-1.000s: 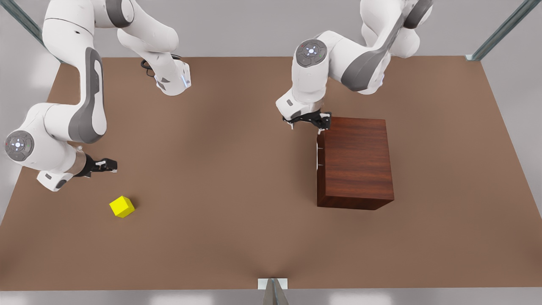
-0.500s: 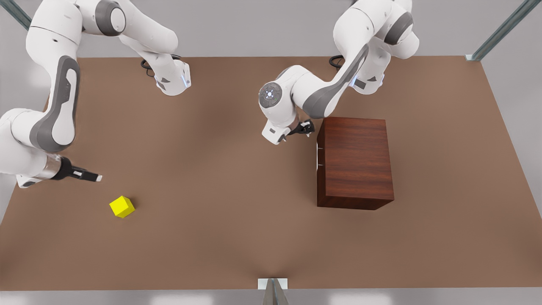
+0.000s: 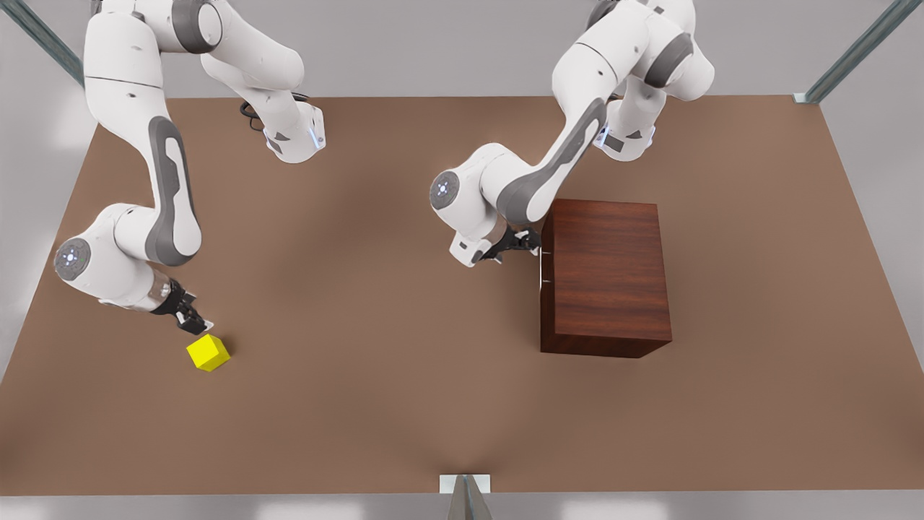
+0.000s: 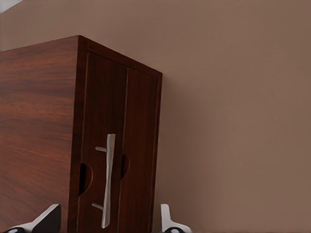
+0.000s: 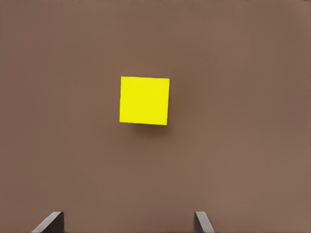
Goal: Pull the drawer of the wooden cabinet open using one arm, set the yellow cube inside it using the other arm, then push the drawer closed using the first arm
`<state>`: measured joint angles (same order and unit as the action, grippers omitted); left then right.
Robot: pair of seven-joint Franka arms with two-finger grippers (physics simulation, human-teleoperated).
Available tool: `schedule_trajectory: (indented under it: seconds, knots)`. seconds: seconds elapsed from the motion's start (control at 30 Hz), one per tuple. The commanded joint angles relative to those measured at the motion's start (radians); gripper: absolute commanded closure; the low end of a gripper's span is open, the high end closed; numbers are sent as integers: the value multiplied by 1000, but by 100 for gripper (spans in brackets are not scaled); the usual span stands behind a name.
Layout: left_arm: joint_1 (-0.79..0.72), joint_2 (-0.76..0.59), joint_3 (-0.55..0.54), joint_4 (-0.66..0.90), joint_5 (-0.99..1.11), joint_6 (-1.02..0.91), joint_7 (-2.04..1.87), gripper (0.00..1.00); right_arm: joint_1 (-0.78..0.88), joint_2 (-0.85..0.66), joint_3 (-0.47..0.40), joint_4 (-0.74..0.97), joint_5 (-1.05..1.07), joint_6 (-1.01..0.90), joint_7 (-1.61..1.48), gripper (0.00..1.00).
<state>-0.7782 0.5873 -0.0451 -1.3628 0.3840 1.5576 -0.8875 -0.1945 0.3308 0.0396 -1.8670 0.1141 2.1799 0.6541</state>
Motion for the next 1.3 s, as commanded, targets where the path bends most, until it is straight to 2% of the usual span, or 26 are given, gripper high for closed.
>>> schedule_trajectory:
  seconds: [0.0,0.17,0.63,0.87,1.27]
  knots:
    - [-3,14,-1,-6,6,30,99,0,-3,25,-3,0,-59,144,449,0]
    - [0,36,-10,-45,6,52,108,0,-5,76,-6,3,-56,276,444,0]
    - [17,25,-10,-137,6,72,110,0,-10,186,-4,26,-183,328,424,0]
    - [20,29,-10,-160,6,73,113,0,-17,228,-6,26,-183,328,322,0]
    - [19,32,-10,-159,3,85,108,0,-11,252,-3,52,-183,348,320,0]
